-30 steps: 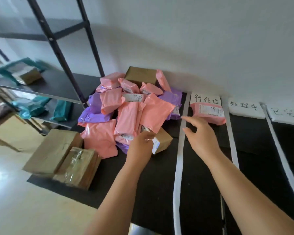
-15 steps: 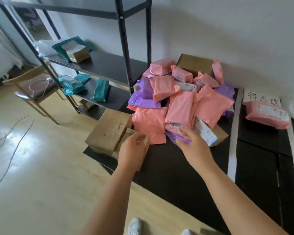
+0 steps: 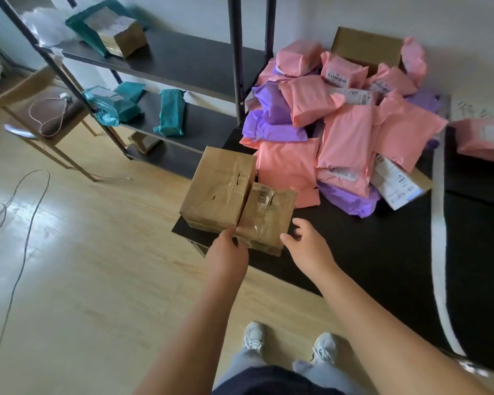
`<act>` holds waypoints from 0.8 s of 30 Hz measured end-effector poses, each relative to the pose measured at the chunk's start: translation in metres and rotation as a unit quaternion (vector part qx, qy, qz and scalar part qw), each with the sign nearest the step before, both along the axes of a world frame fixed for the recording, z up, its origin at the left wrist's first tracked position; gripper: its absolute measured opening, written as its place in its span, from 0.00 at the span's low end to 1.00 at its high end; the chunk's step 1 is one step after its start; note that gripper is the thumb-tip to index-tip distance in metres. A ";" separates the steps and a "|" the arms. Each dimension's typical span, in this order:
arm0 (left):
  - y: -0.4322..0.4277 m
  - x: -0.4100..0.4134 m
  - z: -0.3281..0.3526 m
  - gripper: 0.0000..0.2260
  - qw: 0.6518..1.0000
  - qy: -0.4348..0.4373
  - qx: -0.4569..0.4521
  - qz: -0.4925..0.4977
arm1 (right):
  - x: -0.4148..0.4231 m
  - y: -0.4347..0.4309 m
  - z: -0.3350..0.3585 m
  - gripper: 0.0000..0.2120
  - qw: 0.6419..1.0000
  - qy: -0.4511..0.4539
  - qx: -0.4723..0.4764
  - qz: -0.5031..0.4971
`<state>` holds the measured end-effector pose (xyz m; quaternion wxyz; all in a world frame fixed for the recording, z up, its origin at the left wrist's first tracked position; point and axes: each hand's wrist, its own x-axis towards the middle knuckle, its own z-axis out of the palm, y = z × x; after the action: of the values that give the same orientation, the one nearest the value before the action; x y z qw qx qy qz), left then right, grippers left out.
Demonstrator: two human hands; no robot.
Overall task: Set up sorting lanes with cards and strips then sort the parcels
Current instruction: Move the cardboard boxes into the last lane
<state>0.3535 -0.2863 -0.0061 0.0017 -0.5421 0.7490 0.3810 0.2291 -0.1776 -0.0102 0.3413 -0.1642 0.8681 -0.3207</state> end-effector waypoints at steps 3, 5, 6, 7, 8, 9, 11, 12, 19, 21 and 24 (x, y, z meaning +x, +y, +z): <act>0.001 0.000 -0.003 0.23 0.999 0.000 0.026 -0.027 | 0.007 -0.001 -0.006 0.29 1.000 -0.014 0.023 0.009; 0.002 -0.001 -0.005 0.22 0.999 0.006 0.030 -0.023 | 0.007 0.001 -0.006 0.30 0.999 -0.020 0.026 0.006; 0.003 -0.001 -0.005 0.20 0.999 0.009 0.030 -0.017 | 0.006 0.004 -0.005 0.30 1.000 -0.019 0.025 0.005; 0.003 -0.002 -0.005 0.18 0.999 0.012 0.032 -0.012 | 0.004 0.006 -0.005 0.30 1.000 -0.017 0.024 0.003; 0.004 -0.003 -0.005 0.17 0.999 0.016 0.035 -0.008 | 0.002 0.009 -0.004 0.29 1.000 -0.014 0.024 0.002; 0.007 -0.004 -0.004 0.15 0.999 0.021 0.040 0.000 | 0.000 0.014 -0.002 0.28 1.000 -0.013 0.024 0.001; 0.015 -0.009 -0.002 0.12 0.998 0.033 0.051 0.021 | -0.006 0.025 0.004 0.26 1.000 -0.008 0.019 -0.001; 0.019 -0.013 0.001 0.11 0.997 0.040 0.058 0.028 | -0.010 0.031 0.007 0.25 1.000 -0.004 0.015 -0.002; 0.046 -0.055 0.029 0.18 0.985 0.135 0.103 0.025 | -0.045 0.072 0.044 0.23 0.998 0.011 -0.056 -0.039; 0.052 -0.067 0.037 0.18 0.976 0.174 0.131 0.032 | -0.055 0.084 0.056 0.20 0.994 0.018 -0.092 -0.052; 0.056 -0.083 0.050 0.14 0.960 0.229 0.156 0.034 | -0.069 0.098 0.072 0.19 0.986 0.028 -0.150 -0.061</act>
<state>0.2705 -0.2303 0.0444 -0.0984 -0.4589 0.6418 0.6065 0.1596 -0.0796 0.0616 0.2684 -0.1686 0.8279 -0.4627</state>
